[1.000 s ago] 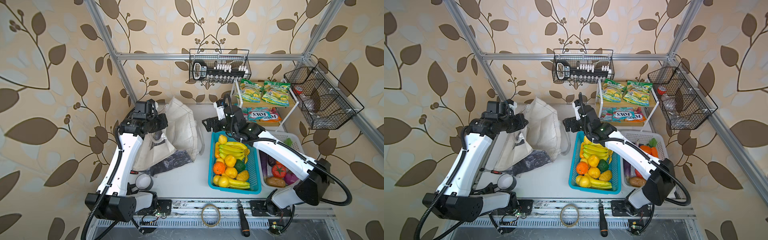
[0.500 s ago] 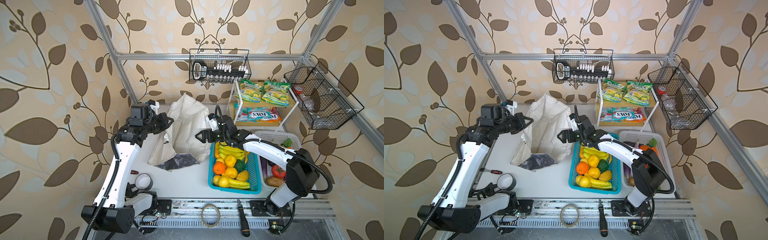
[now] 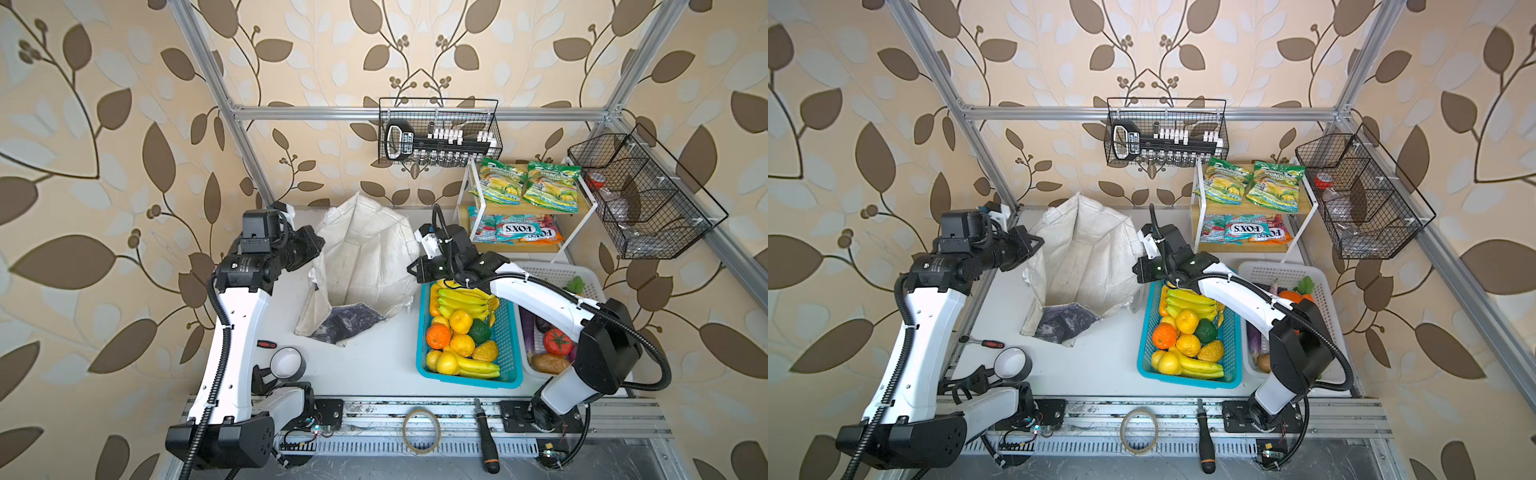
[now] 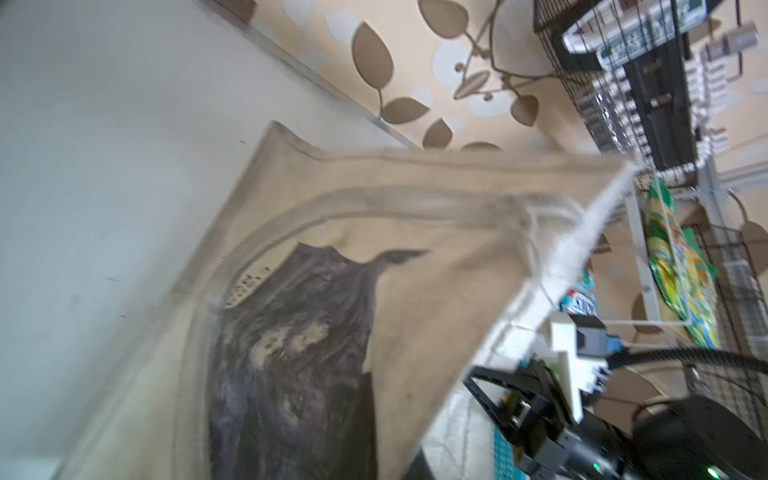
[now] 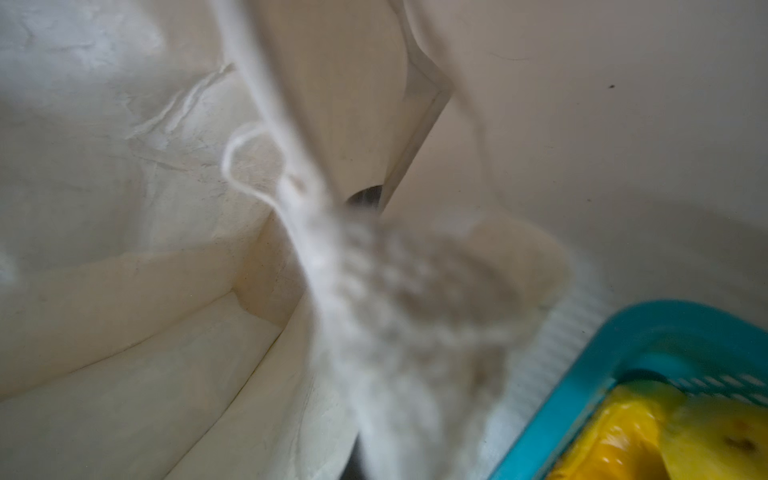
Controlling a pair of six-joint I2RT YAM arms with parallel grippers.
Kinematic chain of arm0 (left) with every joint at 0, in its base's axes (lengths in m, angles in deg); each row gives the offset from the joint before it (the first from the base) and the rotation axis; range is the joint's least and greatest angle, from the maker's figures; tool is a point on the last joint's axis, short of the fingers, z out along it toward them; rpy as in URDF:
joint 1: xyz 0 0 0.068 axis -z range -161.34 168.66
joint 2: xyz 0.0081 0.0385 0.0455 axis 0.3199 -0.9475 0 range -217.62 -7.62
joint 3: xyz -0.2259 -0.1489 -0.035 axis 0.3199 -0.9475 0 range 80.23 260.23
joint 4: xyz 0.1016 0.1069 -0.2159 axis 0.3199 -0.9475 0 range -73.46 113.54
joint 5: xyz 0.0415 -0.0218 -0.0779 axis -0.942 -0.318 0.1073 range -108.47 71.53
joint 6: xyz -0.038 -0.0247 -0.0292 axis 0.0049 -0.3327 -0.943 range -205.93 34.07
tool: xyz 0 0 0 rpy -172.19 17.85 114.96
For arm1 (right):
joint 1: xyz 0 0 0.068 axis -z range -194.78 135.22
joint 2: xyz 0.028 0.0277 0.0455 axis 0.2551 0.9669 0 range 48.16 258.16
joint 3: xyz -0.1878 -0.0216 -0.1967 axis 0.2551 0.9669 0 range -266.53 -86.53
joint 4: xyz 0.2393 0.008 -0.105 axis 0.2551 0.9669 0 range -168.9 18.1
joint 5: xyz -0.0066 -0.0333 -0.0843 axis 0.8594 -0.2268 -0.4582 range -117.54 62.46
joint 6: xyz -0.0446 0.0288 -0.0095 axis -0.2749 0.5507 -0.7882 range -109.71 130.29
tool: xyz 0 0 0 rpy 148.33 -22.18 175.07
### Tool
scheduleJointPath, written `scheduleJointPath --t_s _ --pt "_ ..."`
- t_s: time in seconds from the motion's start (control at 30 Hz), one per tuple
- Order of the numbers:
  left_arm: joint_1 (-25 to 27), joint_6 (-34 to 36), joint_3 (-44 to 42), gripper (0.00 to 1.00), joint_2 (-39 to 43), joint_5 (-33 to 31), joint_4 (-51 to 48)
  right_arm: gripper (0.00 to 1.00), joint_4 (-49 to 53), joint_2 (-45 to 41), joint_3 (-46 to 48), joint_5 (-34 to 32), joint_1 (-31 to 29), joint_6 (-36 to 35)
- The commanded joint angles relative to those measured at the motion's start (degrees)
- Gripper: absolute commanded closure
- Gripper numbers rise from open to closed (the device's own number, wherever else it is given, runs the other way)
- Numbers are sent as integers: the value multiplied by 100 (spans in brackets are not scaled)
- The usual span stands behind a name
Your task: Place the food into the grocery bag and tie it
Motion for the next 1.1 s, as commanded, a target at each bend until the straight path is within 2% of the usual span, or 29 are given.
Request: scheduleJointPath --t_s 0.0,0.1,0.13,0.27,0.37,0.43,0.53,0.57,0.6,0.7,0.8,0.83,1.07 --pt "-128 570 554 100 -26 -743 -317 100 1410 -327 -471 -668 183 -479" --pt "-124 802 661 100 -40 -1336 -532 100 2049 -440 -799 -821 276 -660" --pt "-125 830 658 100 -32 -1359 -567 100 2178 -498 -851 -864 297 -696" --pt "50 609 341 100 48 -410 -381 100 2640 -422 -1219 -696 252 -649" --pt "554 300 -210 100 66 -32 89 100 2944 -7 -1684 -854 -346 -703" --pt "868 266 -474 100 -74 -65 276 100 2721 149 -1636 -747 -529 -624" --pt "893 278 -717 100 -287 -283 347 100 2357 290 -1462 -670 -537 -476" --pt "862 289 -827 100 -318 -308 466 96 2303 359 -1479 -698 -531 -464" --pt "820 273 -914 100 -366 -275 564 84 2271 438 -1515 -717 -515 -458" --pt "751 281 -936 100 -505 -244 563 78 2078 493 -1555 -671 -491 -427" --pt "675 266 -1007 100 -472 -212 660 53 1857 326 -1547 -929 -483 -422" --pt "638 251 -1017 100 -455 -186 679 49 1845 260 -1555 -1023 -489 -430" --pt "427 230 -1005 100 -412 -30 709 21 1401 -981 -996 -1703 -450 -531"
